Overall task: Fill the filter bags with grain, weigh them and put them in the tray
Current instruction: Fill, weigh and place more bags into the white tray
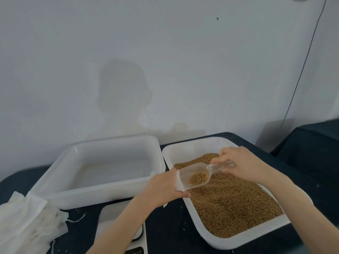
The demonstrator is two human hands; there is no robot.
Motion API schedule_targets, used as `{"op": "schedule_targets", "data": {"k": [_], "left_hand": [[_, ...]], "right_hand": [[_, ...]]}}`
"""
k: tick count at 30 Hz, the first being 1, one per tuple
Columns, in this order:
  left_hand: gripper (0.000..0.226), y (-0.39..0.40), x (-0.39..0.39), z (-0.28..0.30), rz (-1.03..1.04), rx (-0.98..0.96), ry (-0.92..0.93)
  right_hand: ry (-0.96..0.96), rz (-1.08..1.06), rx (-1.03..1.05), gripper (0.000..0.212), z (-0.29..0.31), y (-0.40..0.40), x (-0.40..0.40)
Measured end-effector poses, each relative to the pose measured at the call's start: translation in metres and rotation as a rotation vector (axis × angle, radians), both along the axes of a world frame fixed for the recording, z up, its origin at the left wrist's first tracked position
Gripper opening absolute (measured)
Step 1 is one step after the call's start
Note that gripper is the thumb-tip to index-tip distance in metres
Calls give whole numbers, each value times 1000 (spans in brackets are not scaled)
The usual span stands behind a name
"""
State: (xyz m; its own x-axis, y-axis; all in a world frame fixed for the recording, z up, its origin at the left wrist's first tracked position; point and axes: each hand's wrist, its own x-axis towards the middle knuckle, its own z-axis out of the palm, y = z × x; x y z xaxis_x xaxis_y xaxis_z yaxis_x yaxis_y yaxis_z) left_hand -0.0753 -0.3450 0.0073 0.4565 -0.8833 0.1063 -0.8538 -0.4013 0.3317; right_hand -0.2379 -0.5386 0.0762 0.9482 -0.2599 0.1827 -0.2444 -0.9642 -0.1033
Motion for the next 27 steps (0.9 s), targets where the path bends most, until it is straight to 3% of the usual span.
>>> {"op": "schedule_targets", "data": {"k": [7, 10, 13, 16, 18, 24, 27], "left_hand": [[50, -3, 4, -8, 105, -194, 193], [24, -4, 5, -12, 96, -330, 330], [30, -3, 4, -13, 117, -408, 390], [26, -2, 2, -11, 157, -479, 423], [36, -1, 2, -10, 191, -473, 426], [41, 0, 7, -12, 225, -468, 435], [47, 3, 10, -11, 234, -455, 408]], "right_hand": [[-107, -10, -475, 55, 30, 42, 26], [-165, 33, -630, 56, 47, 62, 33], [-113, 67, -735, 59, 60, 77, 42], [-85, 79, -800, 68, 67, 85, 52], [-82, 97, -846, 75, 68, 89, 54], [-79, 58, -872, 57, 69, 99, 54], [-63, 48, -853, 74, 71, 95, 50]]}}
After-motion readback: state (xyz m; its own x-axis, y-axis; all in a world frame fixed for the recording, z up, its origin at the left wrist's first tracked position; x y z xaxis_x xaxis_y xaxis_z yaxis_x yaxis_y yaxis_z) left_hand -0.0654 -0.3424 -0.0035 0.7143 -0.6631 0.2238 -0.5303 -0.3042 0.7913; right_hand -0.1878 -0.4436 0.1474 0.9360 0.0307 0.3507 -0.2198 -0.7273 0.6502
